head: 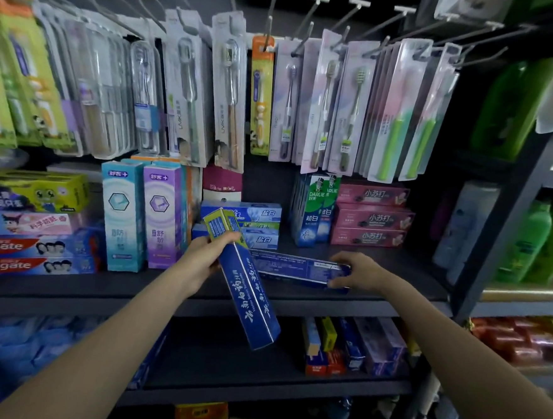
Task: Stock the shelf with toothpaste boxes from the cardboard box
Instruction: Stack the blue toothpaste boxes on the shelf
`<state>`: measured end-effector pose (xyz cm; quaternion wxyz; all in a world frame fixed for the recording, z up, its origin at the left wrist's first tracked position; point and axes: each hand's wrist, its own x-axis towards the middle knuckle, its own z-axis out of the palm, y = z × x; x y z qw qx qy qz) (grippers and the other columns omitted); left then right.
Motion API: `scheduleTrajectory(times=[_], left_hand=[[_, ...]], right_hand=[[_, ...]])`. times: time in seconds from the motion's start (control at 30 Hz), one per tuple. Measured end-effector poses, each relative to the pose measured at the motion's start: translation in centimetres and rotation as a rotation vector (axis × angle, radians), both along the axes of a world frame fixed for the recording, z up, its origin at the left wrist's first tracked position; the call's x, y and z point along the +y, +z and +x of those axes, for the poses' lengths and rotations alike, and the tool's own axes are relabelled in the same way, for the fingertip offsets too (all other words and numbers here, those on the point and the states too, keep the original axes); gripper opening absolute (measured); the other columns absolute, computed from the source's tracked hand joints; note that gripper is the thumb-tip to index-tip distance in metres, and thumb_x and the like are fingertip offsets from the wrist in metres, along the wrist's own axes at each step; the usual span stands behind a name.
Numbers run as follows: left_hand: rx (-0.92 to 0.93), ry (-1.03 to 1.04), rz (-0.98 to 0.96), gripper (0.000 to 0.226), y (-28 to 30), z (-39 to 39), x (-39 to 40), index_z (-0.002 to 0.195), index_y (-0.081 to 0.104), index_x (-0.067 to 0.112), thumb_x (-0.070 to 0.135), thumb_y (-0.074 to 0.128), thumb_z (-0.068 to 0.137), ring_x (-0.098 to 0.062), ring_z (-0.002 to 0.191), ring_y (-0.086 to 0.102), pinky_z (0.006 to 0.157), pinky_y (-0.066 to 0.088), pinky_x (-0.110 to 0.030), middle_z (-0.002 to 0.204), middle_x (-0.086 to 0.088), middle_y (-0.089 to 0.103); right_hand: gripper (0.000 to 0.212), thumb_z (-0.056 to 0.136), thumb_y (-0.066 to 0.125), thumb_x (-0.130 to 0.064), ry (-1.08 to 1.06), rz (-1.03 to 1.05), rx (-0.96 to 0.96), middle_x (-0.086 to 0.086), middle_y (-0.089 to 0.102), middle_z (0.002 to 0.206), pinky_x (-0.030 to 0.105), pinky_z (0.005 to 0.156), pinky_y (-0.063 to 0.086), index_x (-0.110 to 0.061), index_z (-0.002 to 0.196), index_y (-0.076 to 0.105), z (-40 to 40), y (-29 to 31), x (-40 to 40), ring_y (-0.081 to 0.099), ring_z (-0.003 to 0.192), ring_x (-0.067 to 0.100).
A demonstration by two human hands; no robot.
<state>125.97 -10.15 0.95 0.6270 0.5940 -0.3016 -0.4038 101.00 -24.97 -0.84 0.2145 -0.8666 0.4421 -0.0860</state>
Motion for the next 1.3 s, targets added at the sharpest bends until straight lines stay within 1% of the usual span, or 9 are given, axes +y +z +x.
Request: scheduleTrajectory(times=[0.2, 0.33, 0.47, 0.6, 0.7, 0.8, 0.9, 1.03, 1.3], left_hand=[[-0.005, 0.0, 0.029, 0.01, -0.3, -0.4, -0.4, 0.091, 0.058, 0.016, 0.024, 0.062, 0.086, -0.013, 0.08, 0.061, 0.069, 0.047, -0.023, 0.089, -0.002, 0.066], [-0.012, 0.026, 0.016, 0.007, -0.5, -0.1, -0.1, 0.087, 0.058, 0.018, 0.024, 0.062, 0.086, -0.015, 0.084, 0.061, 0.077, 0.047, -0.025, 0.091, -0.002, 0.067], [-0.025, 0.042, 0.027, 0.007, -0.8, -0.3, 0.1, 0.088, 0.058, 0.019, 0.023, 0.062, 0.086, -0.015, 0.084, 0.061, 0.075, 0.048, -0.025, 0.091, -0.002, 0.067], [-0.009, 0.031, 0.05, 0.009, -1.3, -1.2, 0.1, 0.088, 0.059, 0.017, 0.025, 0.063, 0.086, -0.015, 0.081, 0.062, 0.066, 0.046, -0.025, 0.09, -0.003, 0.067], [-0.032, 0.023, 0.062, 0.01, -1.3, -1.6, 0.4, 0.09, 0.059, 0.016, 0.025, 0.062, 0.086, -0.013, 0.08, 0.061, 0.064, 0.045, -0.024, 0.09, -0.002, 0.066], [-0.046, 0.02, 0.072, 0.013, -1.1, -1.6, 0.9, 0.092, 0.059, 0.016, 0.027, 0.061, 0.086, -0.013, 0.08, 0.062, 0.063, 0.045, -0.023, 0.091, -0.002, 0.066], [-0.027, 0.045, 0.072, 0.014, -1.0, -1.4, 1.2, 0.088, 0.057, 0.015, 0.029, 0.061, 0.086, -0.014, 0.079, 0.062, 0.064, 0.047, -0.024, 0.089, -0.003, 0.066], [-0.024, 0.094, 0.057, 0.013, -1.1, -1.6, 0.8, 0.084, 0.056, 0.016, 0.028, 0.061, 0.086, -0.014, 0.077, 0.061, 0.067, 0.047, -0.024, 0.087, -0.003, 0.065], [-0.049, 0.1, 0.068, 0.016, -1.1, -1.7, 0.3, 0.09, 0.057, 0.015, 0.03, 0.061, 0.086, -0.015, 0.079, 0.063, 0.063, 0.046, -0.024, 0.091, -0.005, 0.067]], right_hand=[[0.052, 0.082, 0.067, -0.013, 0.054, -0.285, 0.236, 0.008, 0.052, 0.129, 0.034, 0.095, 0.038, -0.015, 0.13, 0.046, 0.7, -0.4, -0.7, 0.044, 0.119, 0.026], [0.06, 0.094, 0.047, -0.015, -0.013, -0.574, 0.495, 0.011, 0.033, 0.144, 0.043, 0.107, 0.028, -0.022, 0.147, 0.021, 0.9, -0.9, -0.8, 0.027, 0.132, 0.032], [0.059, 0.095, 0.038, -0.05, 0.162, -0.574, 0.558, 0.01, 0.034, 0.148, 0.042, 0.109, 0.027, -0.014, 0.142, 0.037, 1.2, -0.2, -0.3, 0.026, 0.135, 0.03], [0.053, 0.091, 0.056, -0.034, 0.218, -0.419, 0.401, 0.009, 0.047, 0.137, 0.033, 0.102, 0.035, -0.009, 0.136, 0.043, 1.8, 0.1, -0.2, 0.037, 0.126, 0.025], [0.079, 0.084, 0.066, -0.02, 0.183, -0.187, 0.248, 0.011, 0.029, 0.149, 0.035, 0.111, 0.029, -0.011, 0.147, 0.02, 2.3, 0.6, -0.3, 0.027, 0.137, 0.028], [0.078, 0.083, 0.065, -0.012, 0.113, -0.107, 0.156, 0.01, 0.022, 0.152, 0.036, 0.113, 0.024, -0.012, 0.147, 0.021, 2.5, 1.7, -1.1, 0.022, 0.139, 0.029], [0.06, 0.088, 0.054, -0.007, 0.067, -0.145, 0.21, 0.008, 0.028, 0.151, 0.039, 0.111, 0.024, -0.015, 0.143, 0.031, 2.2, 2.4, -1.7, 0.021, 0.136, 0.032], [0.065, 0.087, 0.057, -0.014, 0.09, -0.069, 0.334, 0.013, 0.03, 0.146, 0.045, 0.111, 0.03, -0.024, 0.145, 0.029, 2.5, 2.0, -1.7, 0.025, 0.134, 0.036], [0.071, 0.078, 0.071, -0.031, 0.115, -0.552, 0.446, 0.007, 0.037, 0.137, 0.041, 0.102, 0.032, -0.014, 0.136, 0.033, 2.5, 1.3, 0.1, 0.035, 0.124, 0.029]])
